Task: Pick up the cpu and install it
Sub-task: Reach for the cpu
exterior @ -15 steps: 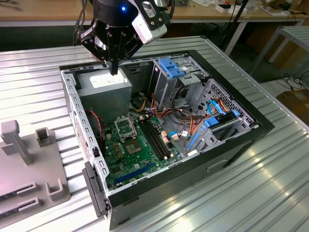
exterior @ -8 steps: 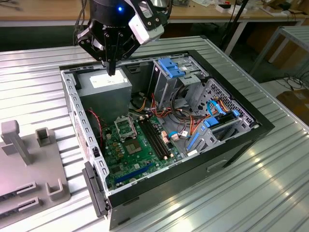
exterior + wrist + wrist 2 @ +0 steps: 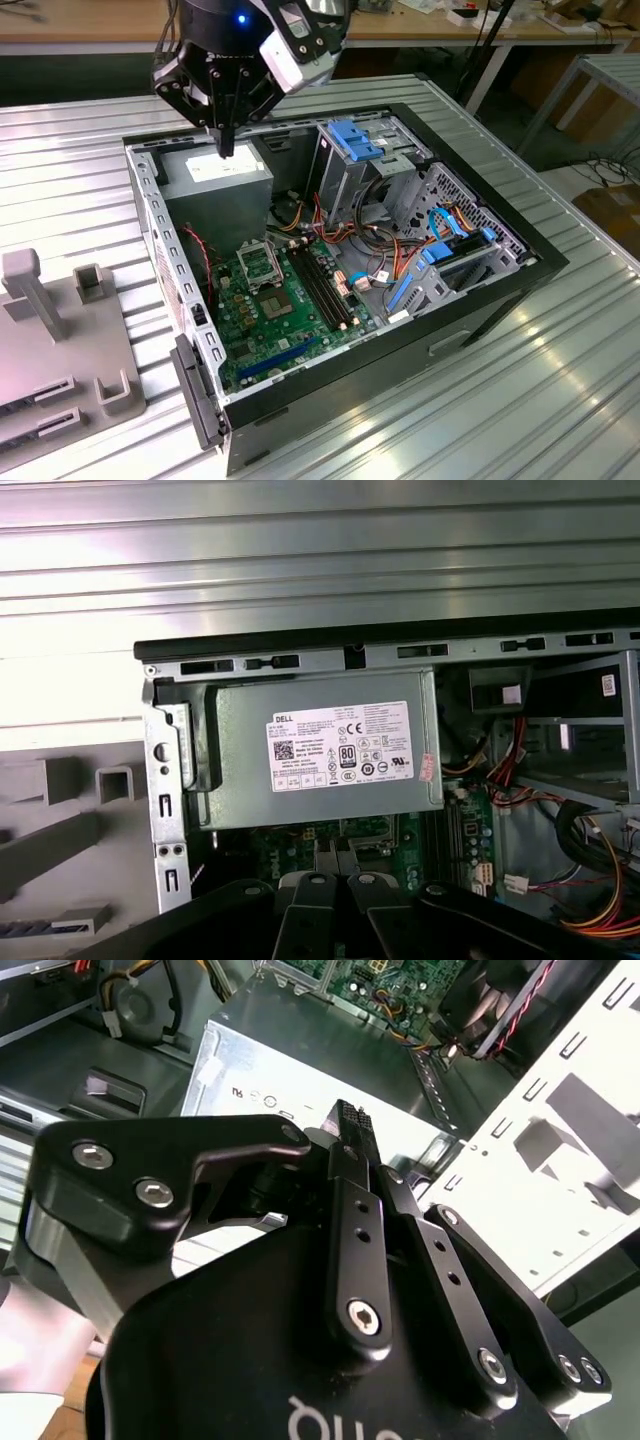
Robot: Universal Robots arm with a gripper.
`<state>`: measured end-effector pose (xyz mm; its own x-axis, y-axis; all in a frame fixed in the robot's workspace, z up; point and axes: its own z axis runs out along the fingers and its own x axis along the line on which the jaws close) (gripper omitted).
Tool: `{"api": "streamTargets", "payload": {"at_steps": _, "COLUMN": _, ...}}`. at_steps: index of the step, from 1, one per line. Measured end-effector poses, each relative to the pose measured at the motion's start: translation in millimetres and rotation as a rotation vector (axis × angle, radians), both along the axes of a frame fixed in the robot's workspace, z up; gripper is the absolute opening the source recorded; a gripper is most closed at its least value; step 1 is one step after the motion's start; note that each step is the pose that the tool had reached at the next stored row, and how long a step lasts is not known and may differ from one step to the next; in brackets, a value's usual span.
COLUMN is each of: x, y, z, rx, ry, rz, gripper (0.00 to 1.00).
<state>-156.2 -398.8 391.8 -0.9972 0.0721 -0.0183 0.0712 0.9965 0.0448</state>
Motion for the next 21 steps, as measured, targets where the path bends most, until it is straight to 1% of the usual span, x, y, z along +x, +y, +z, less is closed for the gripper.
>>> {"api": "streamTargets", "payload": {"at_steps": 21, "x": -13.9, "y": 0.0, "z": -0.9, "rx": 0.0000, "ry": 0.0039, "rz": 0.001, "gripper": 0.11}}
